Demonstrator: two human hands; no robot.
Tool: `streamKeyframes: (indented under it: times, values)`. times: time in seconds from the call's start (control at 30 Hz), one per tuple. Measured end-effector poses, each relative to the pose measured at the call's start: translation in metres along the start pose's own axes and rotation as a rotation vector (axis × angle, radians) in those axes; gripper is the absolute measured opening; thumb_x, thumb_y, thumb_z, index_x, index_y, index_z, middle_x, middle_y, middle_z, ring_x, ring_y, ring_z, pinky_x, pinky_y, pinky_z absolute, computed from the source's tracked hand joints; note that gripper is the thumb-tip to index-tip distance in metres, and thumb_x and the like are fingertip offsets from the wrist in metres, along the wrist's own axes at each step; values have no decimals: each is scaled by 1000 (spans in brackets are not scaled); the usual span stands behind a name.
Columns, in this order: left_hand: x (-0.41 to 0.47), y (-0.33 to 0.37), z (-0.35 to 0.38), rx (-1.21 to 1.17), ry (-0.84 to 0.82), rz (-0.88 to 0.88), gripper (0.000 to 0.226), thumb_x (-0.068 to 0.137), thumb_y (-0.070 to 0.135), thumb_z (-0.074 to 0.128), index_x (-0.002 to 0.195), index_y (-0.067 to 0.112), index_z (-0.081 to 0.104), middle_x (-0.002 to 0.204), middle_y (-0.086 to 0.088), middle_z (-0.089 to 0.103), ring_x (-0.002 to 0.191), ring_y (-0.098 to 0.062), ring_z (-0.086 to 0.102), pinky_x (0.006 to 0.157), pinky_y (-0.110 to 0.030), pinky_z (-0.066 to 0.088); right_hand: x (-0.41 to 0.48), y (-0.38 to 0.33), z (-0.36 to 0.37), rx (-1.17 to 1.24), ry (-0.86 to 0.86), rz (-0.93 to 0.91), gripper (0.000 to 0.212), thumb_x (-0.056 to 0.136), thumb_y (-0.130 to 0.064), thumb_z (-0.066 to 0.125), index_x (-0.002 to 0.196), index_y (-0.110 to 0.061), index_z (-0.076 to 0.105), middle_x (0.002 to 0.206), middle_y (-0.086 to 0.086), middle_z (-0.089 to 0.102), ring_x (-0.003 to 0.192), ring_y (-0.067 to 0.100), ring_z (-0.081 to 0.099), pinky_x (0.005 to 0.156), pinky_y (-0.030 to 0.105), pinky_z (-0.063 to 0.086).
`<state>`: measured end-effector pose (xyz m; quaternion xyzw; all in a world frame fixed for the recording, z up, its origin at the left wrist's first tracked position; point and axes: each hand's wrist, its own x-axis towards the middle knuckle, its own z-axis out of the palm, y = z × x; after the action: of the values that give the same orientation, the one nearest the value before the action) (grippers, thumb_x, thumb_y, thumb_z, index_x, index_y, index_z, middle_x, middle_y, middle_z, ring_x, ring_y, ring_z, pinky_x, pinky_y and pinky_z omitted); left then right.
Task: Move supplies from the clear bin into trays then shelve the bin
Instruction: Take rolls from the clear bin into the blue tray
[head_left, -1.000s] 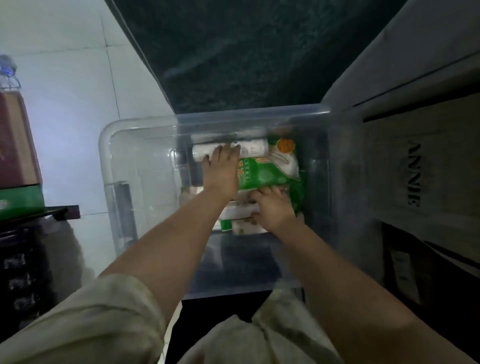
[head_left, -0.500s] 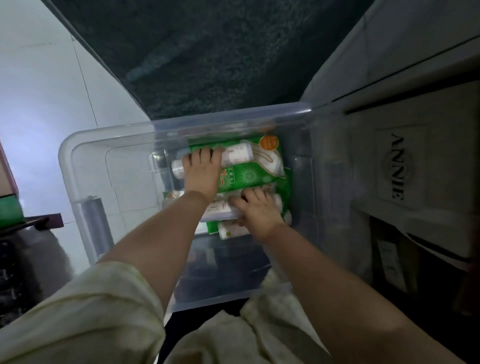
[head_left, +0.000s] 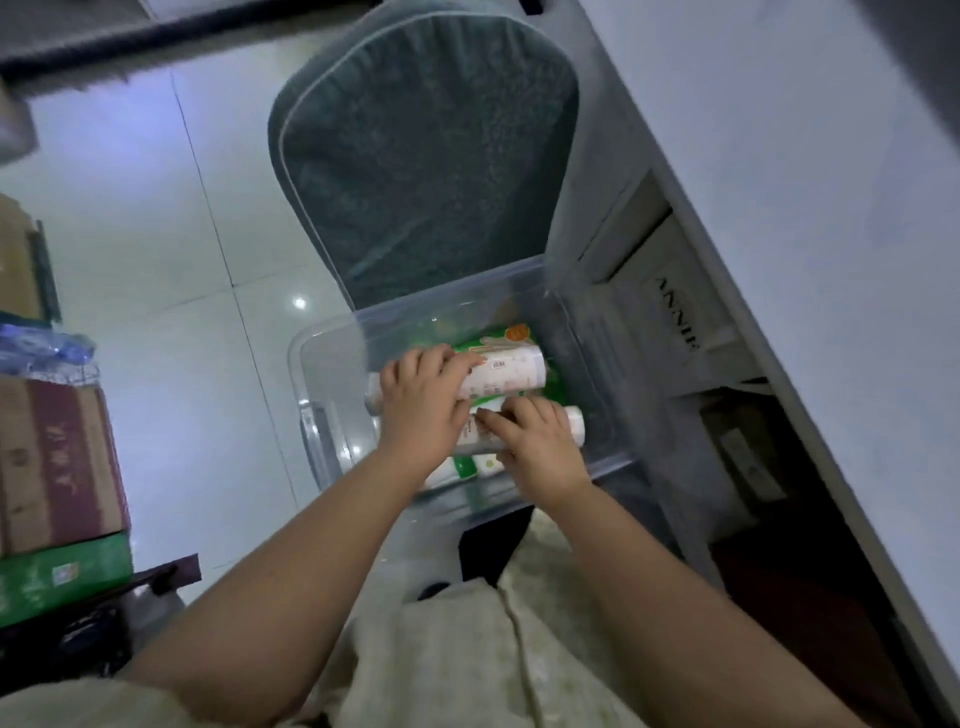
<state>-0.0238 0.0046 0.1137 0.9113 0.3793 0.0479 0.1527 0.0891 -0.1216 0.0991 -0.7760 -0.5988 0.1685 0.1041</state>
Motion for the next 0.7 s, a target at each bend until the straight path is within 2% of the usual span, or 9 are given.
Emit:
streamKeyframes:
  times: [0.13, 0.23, 0.43, 0.57, 0.7]
  values:
    - [-47, 18, -41, -24, 38, 73, 49, 73, 30, 72, 119, 36, 53, 116, 5, 56, 106, -23, 44, 87, -40, 33, -55, -32, -21, -35, 158, 30, 42, 71, -9, 71, 112, -18, 67, 96, 11, 61, 92, 36, 57, 82, 45, 46]
    - [-72, 36, -62, -60, 62, 117, 49, 73, 31, 72, 116, 41, 51, 115, 9, 55, 106, -21, 43, 88, -39, 33, -104, -46, -31, -71, 260, 33, 47, 66, -9, 77, 111, -18, 67, 97, 11, 63, 90, 35, 58, 81, 45, 48]
    - [-100, 99, -95, -92, 89, 317, 50, 68, 31, 72, 112, 43, 52, 111, 12, 56, 102, -20, 45, 82, -38, 34, -202, -53, -61, -157, 409, 173, 55, 68, -16, 77, 121, -21, 61, 109, 9, 60, 101, 32, 54, 90, 46, 42]
    - [-126, 175, -107, -125, 55, 531, 50, 66, 34, 71, 112, 43, 53, 109, 13, 57, 102, -21, 46, 81, -38, 34, -277, -50, -81, -168, 521, 316, 57, 71, -18, 77, 125, -23, 58, 114, 8, 58, 107, 31, 51, 94, 46, 40]
    - [-158, 262, -112, -137, 51, 759, 49, 68, 35, 71, 113, 42, 53, 110, 12, 59, 102, -20, 47, 83, -40, 35, -353, -38, -100, -211, 645, 399, 58, 65, -14, 79, 120, -18, 62, 109, 11, 60, 102, 32, 54, 90, 46, 42]
